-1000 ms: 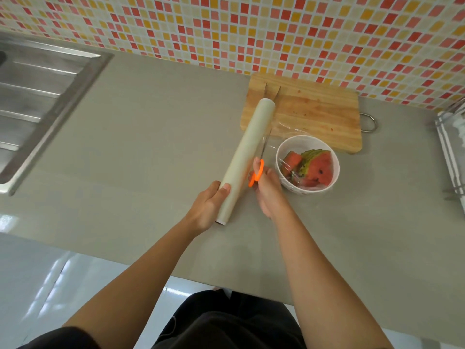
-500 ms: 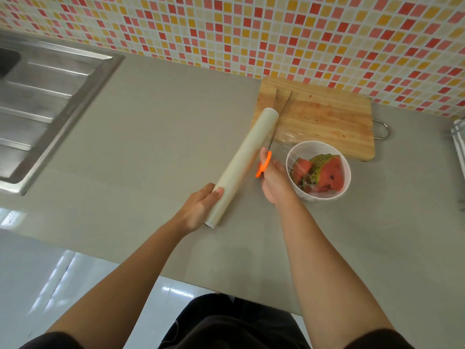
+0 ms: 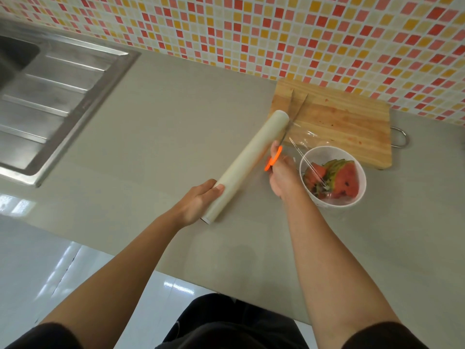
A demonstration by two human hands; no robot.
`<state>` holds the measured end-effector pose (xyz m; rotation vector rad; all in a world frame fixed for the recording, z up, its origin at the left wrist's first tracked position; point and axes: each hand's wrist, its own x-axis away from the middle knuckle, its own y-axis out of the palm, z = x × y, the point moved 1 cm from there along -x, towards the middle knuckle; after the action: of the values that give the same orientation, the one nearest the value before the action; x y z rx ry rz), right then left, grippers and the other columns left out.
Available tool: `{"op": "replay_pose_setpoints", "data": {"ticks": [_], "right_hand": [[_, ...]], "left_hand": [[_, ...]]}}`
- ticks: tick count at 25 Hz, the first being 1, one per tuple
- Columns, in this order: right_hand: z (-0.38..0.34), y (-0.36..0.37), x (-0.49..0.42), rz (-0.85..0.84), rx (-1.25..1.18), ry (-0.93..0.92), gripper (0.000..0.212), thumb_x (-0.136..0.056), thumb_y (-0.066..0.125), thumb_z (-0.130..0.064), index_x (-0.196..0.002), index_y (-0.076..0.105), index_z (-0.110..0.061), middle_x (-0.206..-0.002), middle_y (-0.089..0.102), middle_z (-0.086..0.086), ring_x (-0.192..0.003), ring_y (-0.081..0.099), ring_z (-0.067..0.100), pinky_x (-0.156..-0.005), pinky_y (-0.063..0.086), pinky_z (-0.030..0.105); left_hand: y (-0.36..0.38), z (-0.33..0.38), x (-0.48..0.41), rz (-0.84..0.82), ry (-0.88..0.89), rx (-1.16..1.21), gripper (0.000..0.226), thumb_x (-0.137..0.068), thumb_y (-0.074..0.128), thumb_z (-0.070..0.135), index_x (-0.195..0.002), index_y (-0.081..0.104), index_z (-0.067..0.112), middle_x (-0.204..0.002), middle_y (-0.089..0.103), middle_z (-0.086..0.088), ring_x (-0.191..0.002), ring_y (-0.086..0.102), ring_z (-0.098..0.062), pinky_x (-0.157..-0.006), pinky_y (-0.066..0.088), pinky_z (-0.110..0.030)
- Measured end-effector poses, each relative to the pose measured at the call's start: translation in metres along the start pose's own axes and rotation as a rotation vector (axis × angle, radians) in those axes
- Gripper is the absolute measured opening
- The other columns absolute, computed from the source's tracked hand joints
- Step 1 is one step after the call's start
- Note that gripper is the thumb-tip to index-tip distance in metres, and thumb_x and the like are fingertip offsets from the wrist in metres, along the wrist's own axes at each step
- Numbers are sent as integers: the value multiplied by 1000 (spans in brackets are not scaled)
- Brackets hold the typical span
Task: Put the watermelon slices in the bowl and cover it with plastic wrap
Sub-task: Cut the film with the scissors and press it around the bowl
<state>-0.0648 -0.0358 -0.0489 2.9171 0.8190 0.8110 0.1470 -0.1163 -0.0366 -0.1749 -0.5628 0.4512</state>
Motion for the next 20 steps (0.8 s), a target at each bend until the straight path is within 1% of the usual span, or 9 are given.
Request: {"op": "replay_pose_setpoints", "data": {"ticks": [2, 4, 6, 8, 10, 12, 14, 18, 20], "right_hand": [[0, 3, 1, 3, -28, 24, 38, -88, 54, -47, -64, 42, -20, -64, 35, -2, -66, 36, 11, -72, 31, 25], [1, 5, 1, 21, -15, 29, 37, -89, 53, -46, -66, 44, -19, -63, 35, -2, -62, 35, 10, -68, 31, 22], [2, 5, 2, 47, 26, 7, 37, -90, 52, -45, -66, 45, -18, -63, 36, -2, -62, 35, 10, -64, 31, 21], [4, 7, 5, 47, 41, 7, 34, -92, 52, -39, -66, 48, -17, -62, 41, -2, -61, 41, 11, -62, 34, 20], [14, 12, 16, 19, -26, 77, 32, -90, 55, -40, -67, 49, -19, -58, 40, -4, -56, 40, 10, -59, 33, 19], [28, 13, 29, -19, -142, 131, 31, -86, 59, -44, -67, 49, -22, -50, 38, -8, -52, 38, 7, -57, 32, 20], [34, 12, 36, -42, -192, 141, 32, -85, 62, -44, -65, 49, -23, -45, 38, -10, -49, 39, 7, -56, 33, 21], [13, 12, 27, -87, -170, 137, 29, -85, 59, -48, -68, 51, -25, -44, 34, -9, -49, 35, 8, -52, 29, 22], [2, 14, 17, -69, -162, 140, 30, -82, 60, -53, -73, 53, -25, -48, 32, -7, -49, 35, 8, -51, 30, 20]], "left_hand": [[-4, -2, 0, -4, -5, -5, 34, -83, 42, 61, -79, 54, 30, -72, 54, 18, -69, 52, -6, -70, 39, -29], [-8, -3, 0, -3, -1, -13, 33, -83, 42, 62, -77, 54, 32, -69, 54, 21, -67, 51, -3, -70, 38, -29], [-12, -4, 0, 2, 10, -17, 34, -82, 42, 63, -77, 55, 32, -69, 54, 21, -66, 51, -3, -69, 38, -30], [-14, -4, -2, 12, 10, -1, 41, -81, 41, 65, -84, 57, 26, -78, 56, 12, -73, 53, -9, -71, 39, -31], [-17, -3, -4, 18, 4, 14, 50, -81, 41, 65, -93, 57, 18, -87, 56, 2, -80, 53, -16, -75, 40, -33], [-17, 0, -7, 19, 15, 24, 45, -81, 41, 64, -93, 60, 24, -88, 59, 5, -82, 56, -15, -74, 42, -31], [-19, 3, -8, 24, 15, 32, 41, -81, 41, 65, -92, 61, 30, -90, 62, 7, -84, 59, -14, -74, 43, -30], [-23, 8, -8, 27, 20, 26, 48, -79, 42, 66, -99, 62, 26, -104, 63, -7, -96, 61, -26, -78, 47, -33], [-23, 9, -7, 29, 20, 33, 48, -80, 43, 64, -101, 62, 26, -107, 63, -8, -98, 62, -26, -79, 48, -33]]}}
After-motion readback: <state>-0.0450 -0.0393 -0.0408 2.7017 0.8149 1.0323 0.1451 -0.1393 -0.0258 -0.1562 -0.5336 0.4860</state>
